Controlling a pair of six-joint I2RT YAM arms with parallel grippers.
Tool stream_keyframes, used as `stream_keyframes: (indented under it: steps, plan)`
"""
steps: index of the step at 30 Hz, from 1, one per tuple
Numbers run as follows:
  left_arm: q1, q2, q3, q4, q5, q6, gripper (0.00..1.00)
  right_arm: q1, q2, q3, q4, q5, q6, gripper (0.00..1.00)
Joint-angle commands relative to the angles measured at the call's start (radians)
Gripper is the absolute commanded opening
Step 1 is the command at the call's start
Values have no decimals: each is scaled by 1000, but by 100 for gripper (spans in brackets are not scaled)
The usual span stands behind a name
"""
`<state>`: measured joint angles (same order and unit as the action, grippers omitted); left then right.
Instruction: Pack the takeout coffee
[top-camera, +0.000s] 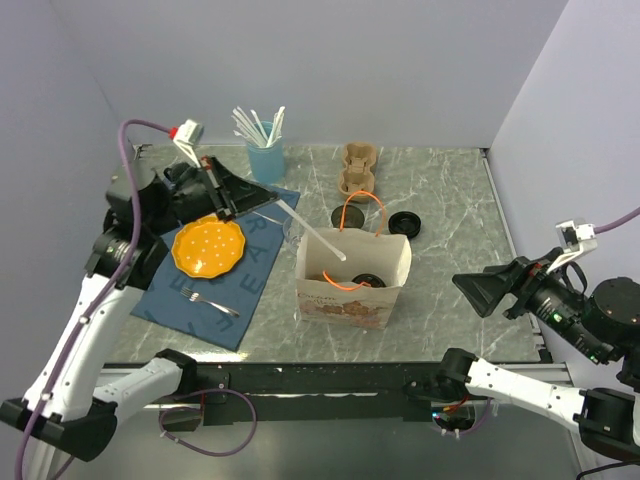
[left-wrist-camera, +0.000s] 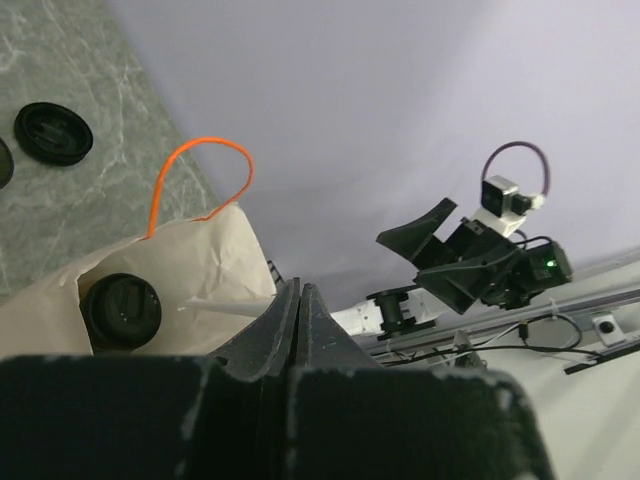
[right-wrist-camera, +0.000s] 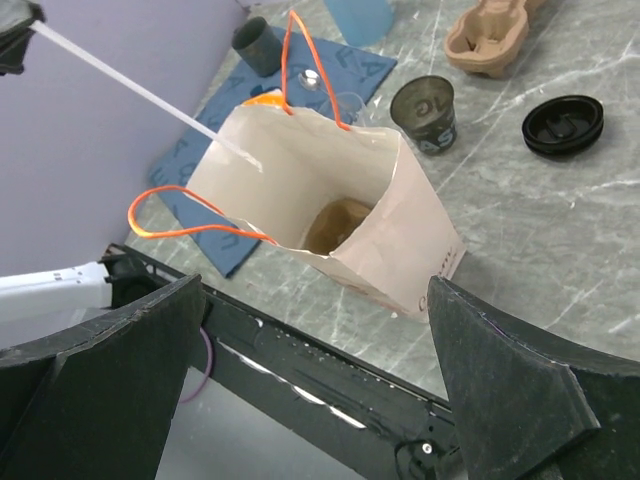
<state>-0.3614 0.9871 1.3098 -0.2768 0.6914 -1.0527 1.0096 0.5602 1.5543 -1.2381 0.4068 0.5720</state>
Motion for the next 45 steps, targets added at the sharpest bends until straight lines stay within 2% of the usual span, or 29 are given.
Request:
stream_keyframes:
  steps: [1, 5, 9, 16, 22, 23, 24, 29, 31, 32, 34, 35, 36, 45]
  plan:
    - [-74, 40, -4, 24, -76, 69, 1, -5, 46, 20, -15, 24, -17, 100]
    - [-149, 87, -24, 17, -133, 99, 1, -5, 72, 26, -37, 24, -52, 100]
    - [-175, 134, 0, -33, -184, 155, 1, -5, 106, 56, -89, 38, -43, 100]
    - [-201, 209, 34, -117, -227, 221, 1, -5, 90, 43, -58, 38, -60, 100]
    - [-229, 229, 20, -130, -253, 226, 17, -5, 118, 47, -80, 50, -77, 100]
    - [-231, 231, 32, -137, -254, 229, 25, -6, 124, 50, -84, 58, -74, 100]
    - [-231, 232, 45, -150, -260, 241, 28, -5, 135, 61, -90, 64, -69, 100]
    - [-229, 242, 191, -251, -316, 298, 52, -6, 153, 101, -57, 40, -92, 100]
    - [-229, 245, 238, -286, -337, 313, 57, -6, 168, 118, -66, 43, -66, 100]
    - [-231, 245, 277, -303, -346, 325, 65, -6, 178, 137, -86, 37, -55, 100]
    - [-229, 225, 301, -332, -366, 332, 72, -6, 208, 154, -104, 14, -32, 100]
    - [-229, 211, 301, -334, -371, 333, 88, -5, 219, 170, -119, 10, -23, 100]
    - [-229, 181, 296, -328, -378, 332, 98, -6, 237, 174, -126, 4, -11, 100]
    - [-229, -106, 89, -222, -446, 341, 97, -5, 277, 159, -98, 3, 52, 100]
